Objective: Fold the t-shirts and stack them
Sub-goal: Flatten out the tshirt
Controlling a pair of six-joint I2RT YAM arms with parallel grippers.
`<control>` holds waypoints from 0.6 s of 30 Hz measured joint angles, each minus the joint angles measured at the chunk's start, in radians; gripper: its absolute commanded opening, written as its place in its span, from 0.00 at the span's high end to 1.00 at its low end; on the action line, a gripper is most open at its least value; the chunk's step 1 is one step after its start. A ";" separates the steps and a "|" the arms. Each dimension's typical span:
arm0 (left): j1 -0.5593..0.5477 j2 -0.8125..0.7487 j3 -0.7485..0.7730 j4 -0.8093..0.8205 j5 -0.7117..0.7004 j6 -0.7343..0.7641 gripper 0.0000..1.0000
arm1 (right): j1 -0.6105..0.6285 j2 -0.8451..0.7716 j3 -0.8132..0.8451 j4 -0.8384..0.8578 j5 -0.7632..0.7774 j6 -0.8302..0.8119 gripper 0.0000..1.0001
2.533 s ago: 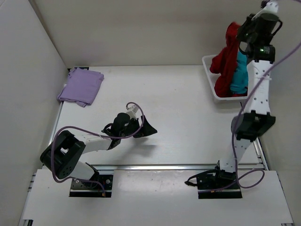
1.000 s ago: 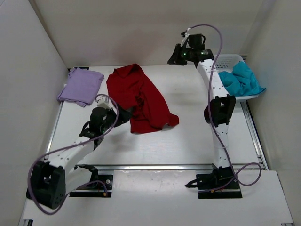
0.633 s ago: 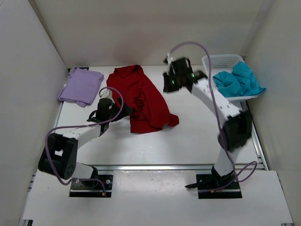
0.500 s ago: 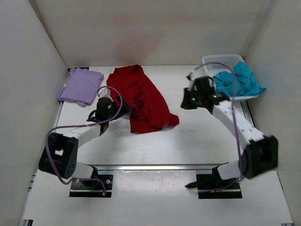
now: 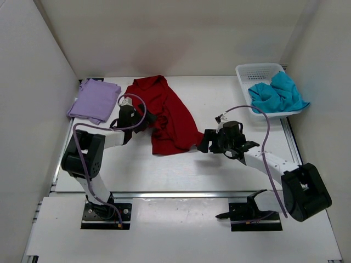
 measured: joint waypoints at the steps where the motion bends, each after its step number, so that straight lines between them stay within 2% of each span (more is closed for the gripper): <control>1: 0.004 0.014 0.011 0.002 0.005 -0.003 0.31 | 0.002 0.011 -0.002 0.025 0.008 0.002 0.31; 2: 0.007 0.024 0.019 0.002 0.010 -0.011 0.47 | 0.008 0.023 -0.002 0.050 0.024 0.001 0.31; 3: 0.010 0.032 0.027 0.001 0.012 -0.011 0.53 | 0.015 0.034 0.000 0.073 0.044 -0.005 0.31; 4: 0.011 0.038 0.033 -0.002 0.014 -0.009 0.66 | 0.026 0.048 0.003 0.086 0.060 -0.014 0.31; 6: 0.018 0.045 0.043 -0.002 0.020 -0.007 0.80 | 0.058 0.080 0.011 0.111 0.080 -0.038 0.30; 11: 0.037 0.045 0.045 -0.002 0.028 -0.003 0.99 | 0.124 0.155 0.045 0.132 0.100 -0.084 0.29; 14: 0.046 0.043 0.038 0.001 0.027 -0.005 1.00 | 0.140 0.213 0.098 0.134 0.121 -0.102 0.30; 15: 0.047 0.039 0.031 0.002 0.027 -0.005 1.00 | 0.140 0.227 0.112 0.139 0.123 -0.107 0.33; 16: 0.049 0.034 0.021 0.002 0.027 -0.005 1.00 | 0.140 0.239 0.123 0.146 0.126 -0.111 0.44; 17: 0.052 0.025 0.009 0.003 0.027 -0.005 1.00 | 0.139 0.253 0.134 0.152 0.128 -0.116 0.61; 18: 0.053 0.016 -0.002 0.003 0.027 -0.005 1.00 | 0.138 0.268 0.146 0.156 0.131 -0.124 0.72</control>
